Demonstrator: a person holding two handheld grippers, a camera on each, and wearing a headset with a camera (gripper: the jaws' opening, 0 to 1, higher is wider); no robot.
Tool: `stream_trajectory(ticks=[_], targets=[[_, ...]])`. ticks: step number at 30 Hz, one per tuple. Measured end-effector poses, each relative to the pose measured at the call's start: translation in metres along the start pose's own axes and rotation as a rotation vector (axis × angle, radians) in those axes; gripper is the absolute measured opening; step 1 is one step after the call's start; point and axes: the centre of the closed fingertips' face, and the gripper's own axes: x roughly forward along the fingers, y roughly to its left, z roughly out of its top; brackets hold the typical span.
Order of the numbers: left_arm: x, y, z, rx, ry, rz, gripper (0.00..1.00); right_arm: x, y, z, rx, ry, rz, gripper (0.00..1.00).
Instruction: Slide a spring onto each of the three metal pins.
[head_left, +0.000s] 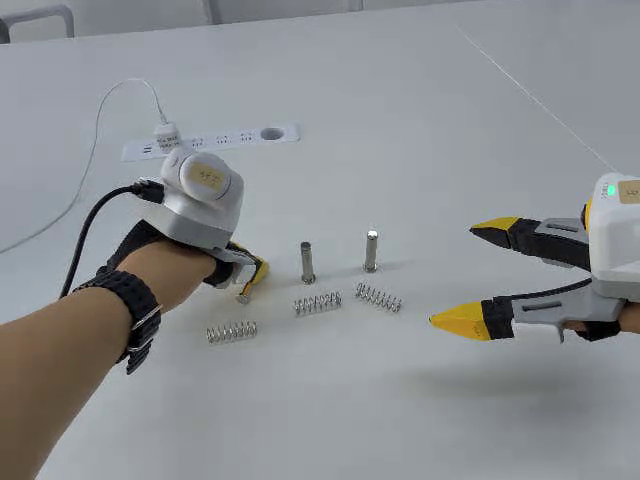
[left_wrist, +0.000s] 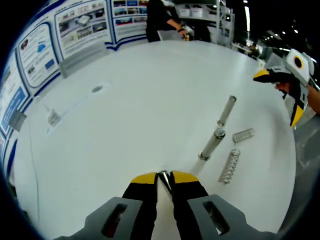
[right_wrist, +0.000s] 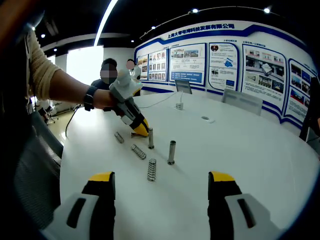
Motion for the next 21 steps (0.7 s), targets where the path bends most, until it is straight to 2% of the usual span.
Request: stream_trajectory(ticks=[6,21], targets=[[0.0025,-0.0032,-0.0023,0.007,0.035,0.011,0.1,0.0,0.0007,0.0,0.001,0.001,0.001,0.77],[0.0034,-0.0004,-0.0016,0.026,0.094,0.033,0.1,0.0006,0.001,-0.0025,0.002,0.009,0.005,0.77]])
